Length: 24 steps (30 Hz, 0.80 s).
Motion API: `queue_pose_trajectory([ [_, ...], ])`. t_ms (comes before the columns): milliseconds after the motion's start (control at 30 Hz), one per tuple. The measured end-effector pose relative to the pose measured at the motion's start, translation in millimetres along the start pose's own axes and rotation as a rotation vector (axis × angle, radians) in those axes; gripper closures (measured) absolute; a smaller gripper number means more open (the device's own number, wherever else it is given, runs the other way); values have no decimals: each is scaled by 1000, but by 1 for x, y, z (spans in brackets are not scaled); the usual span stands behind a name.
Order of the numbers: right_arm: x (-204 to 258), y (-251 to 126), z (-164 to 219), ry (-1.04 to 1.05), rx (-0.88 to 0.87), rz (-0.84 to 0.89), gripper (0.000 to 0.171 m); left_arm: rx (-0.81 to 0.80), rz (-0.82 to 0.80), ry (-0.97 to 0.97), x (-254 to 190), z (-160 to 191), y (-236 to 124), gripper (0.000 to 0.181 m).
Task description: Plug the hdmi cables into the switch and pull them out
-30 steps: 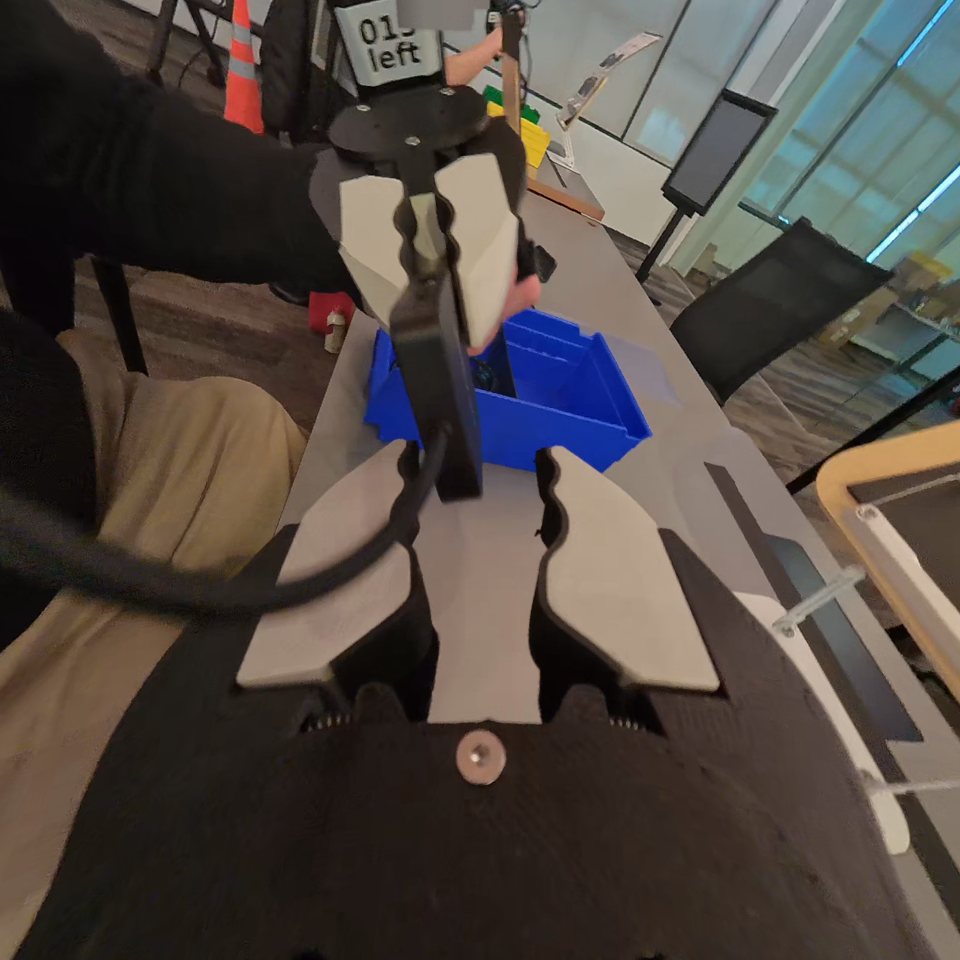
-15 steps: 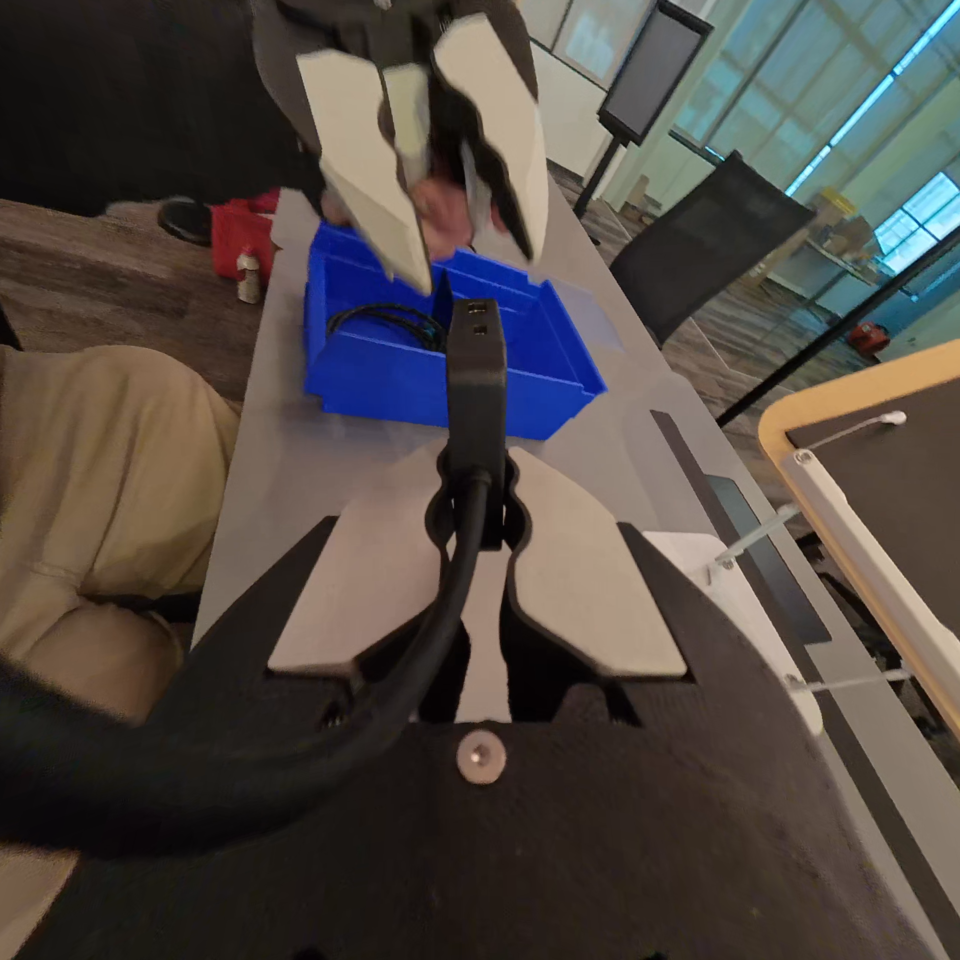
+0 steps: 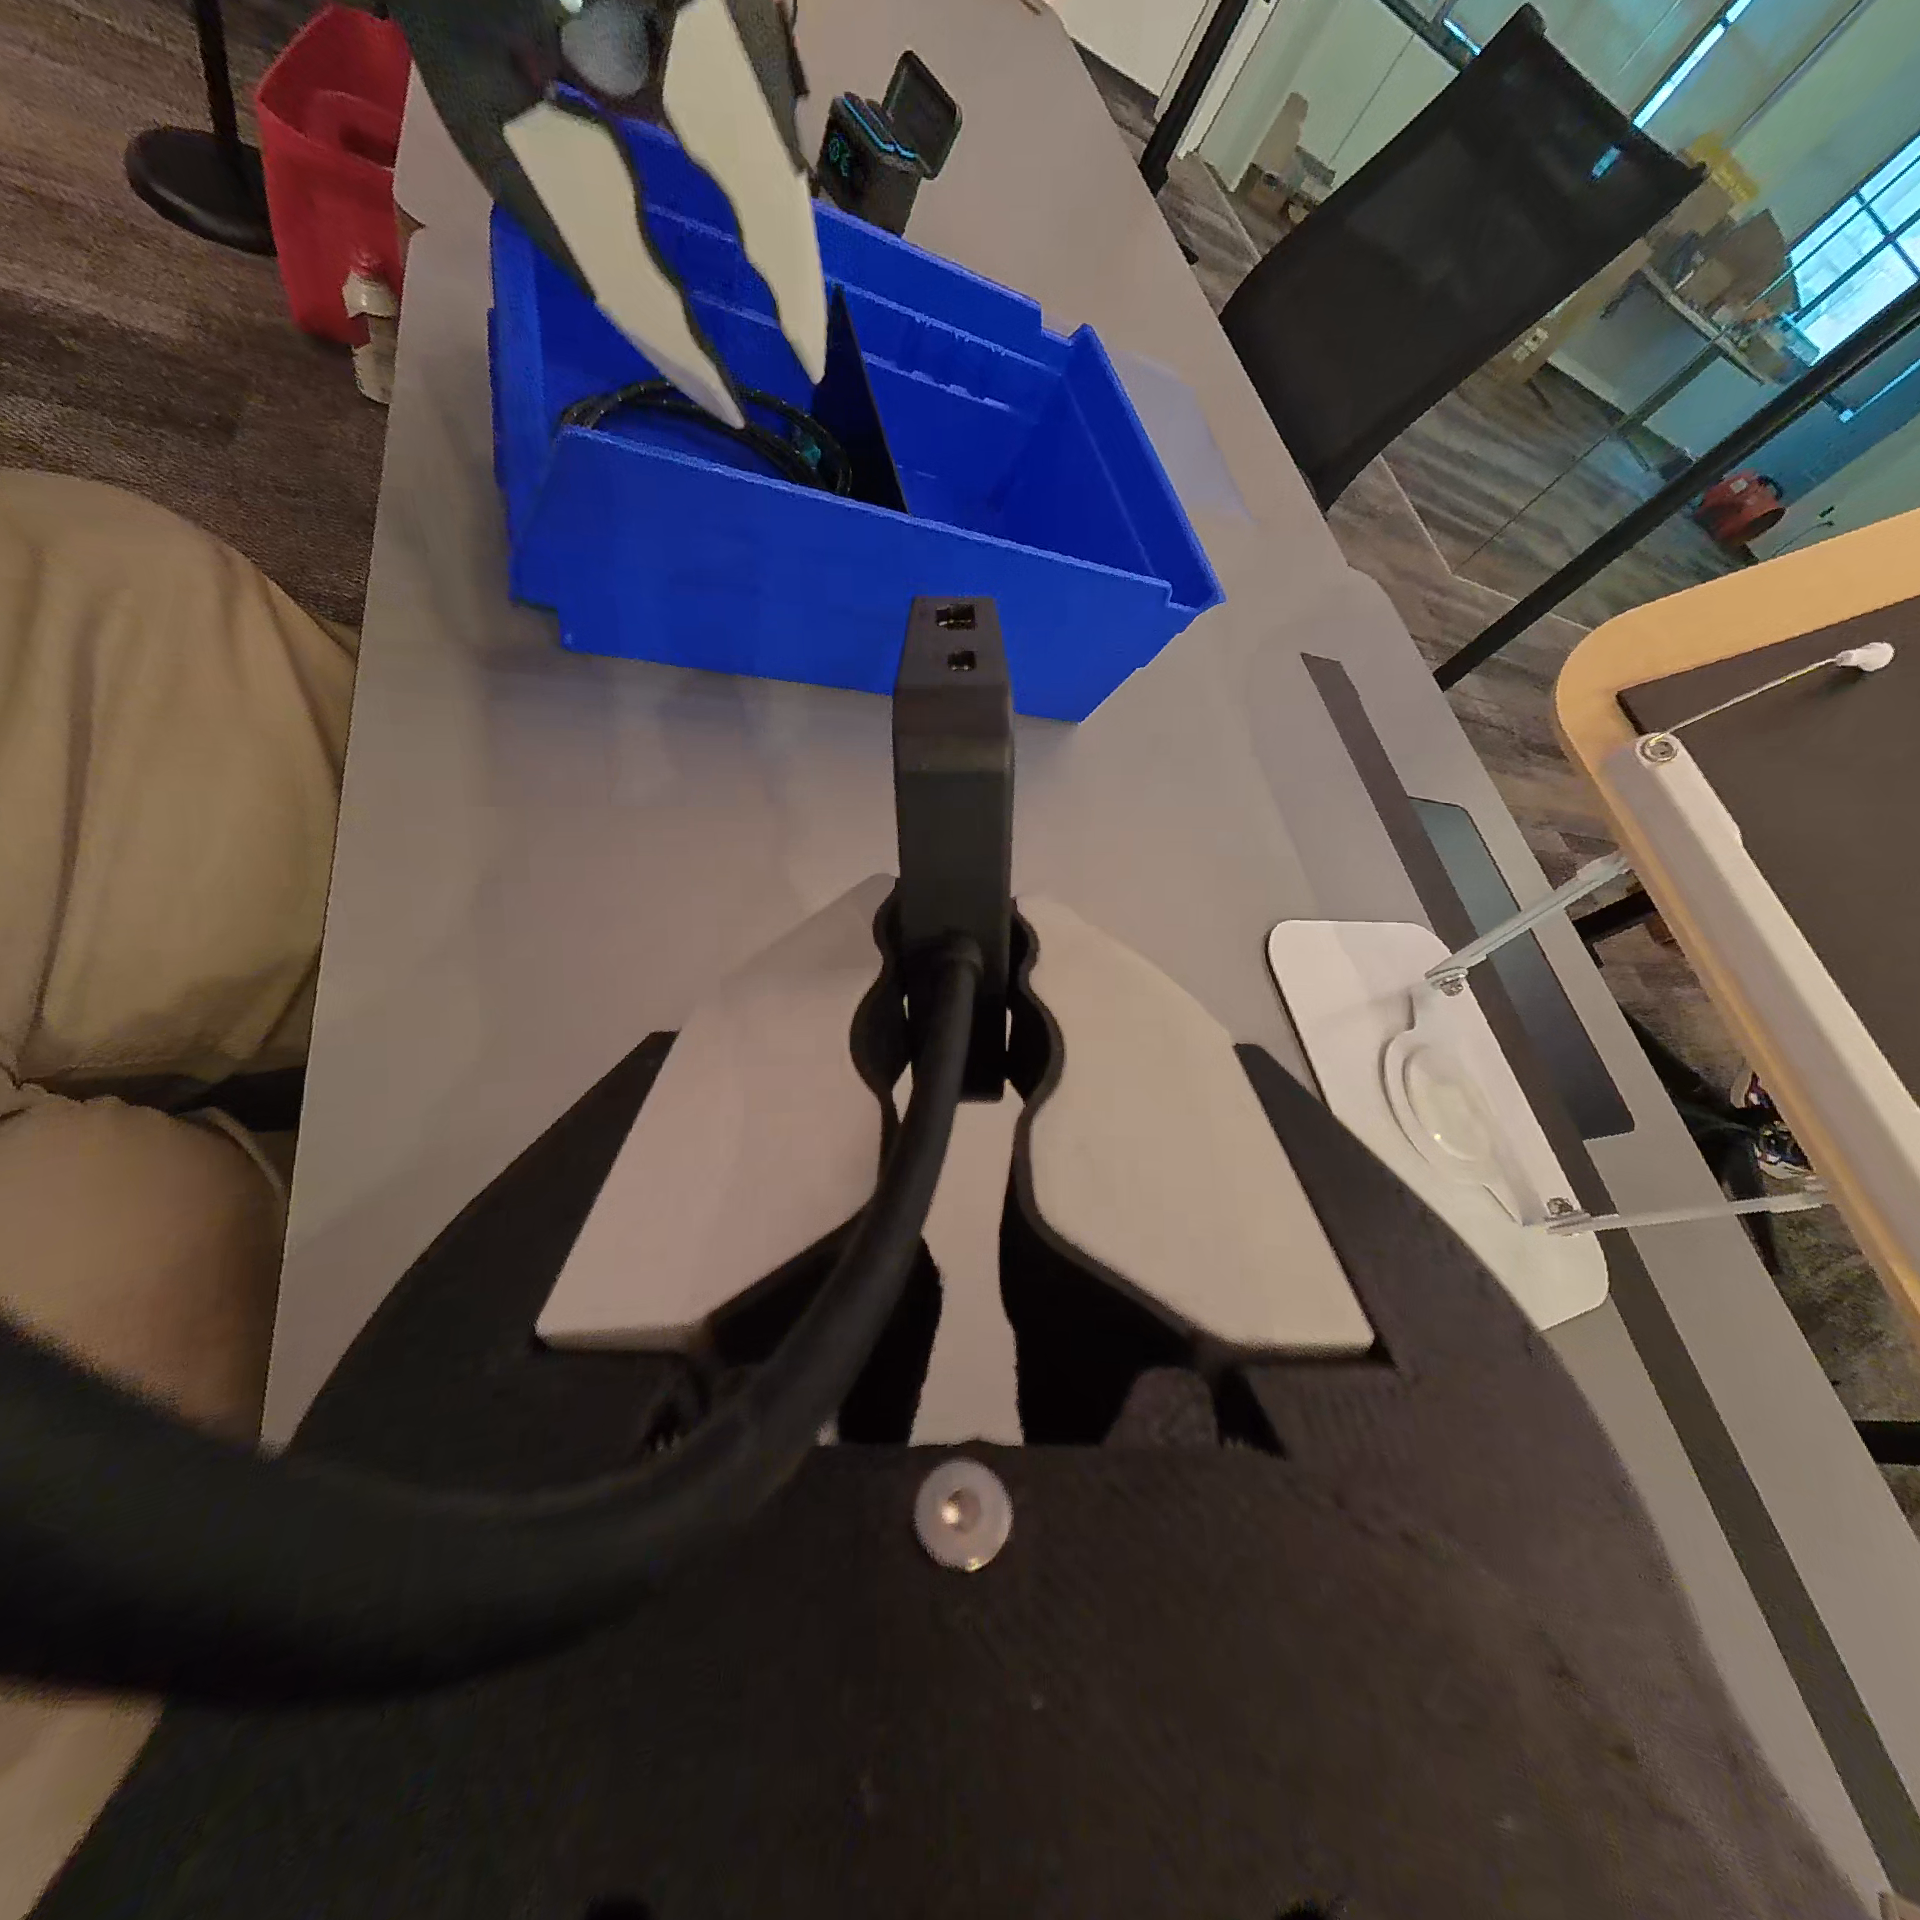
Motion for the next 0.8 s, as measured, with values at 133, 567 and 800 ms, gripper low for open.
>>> queue_pose_trajectory([
  [133,1,2,2,3,7,-6,158,55,37,179,-24,21,22,157],
  [567,3,10,9,13,21,-28,158,40,97,591,-42,22,59,162],
  [800,3,10,10,15,15,-32,158,58,42,585,-33,21,56,172],
])
Point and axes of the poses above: each gripper's, where its closed fingertips meet, y out along the fingers, z out of its underside, x = y × z across the jaws, the point moved 5 cm from there along -y, back along the fingers, and after that the axes turned 1 degree about -y, right-handed, at the moved point
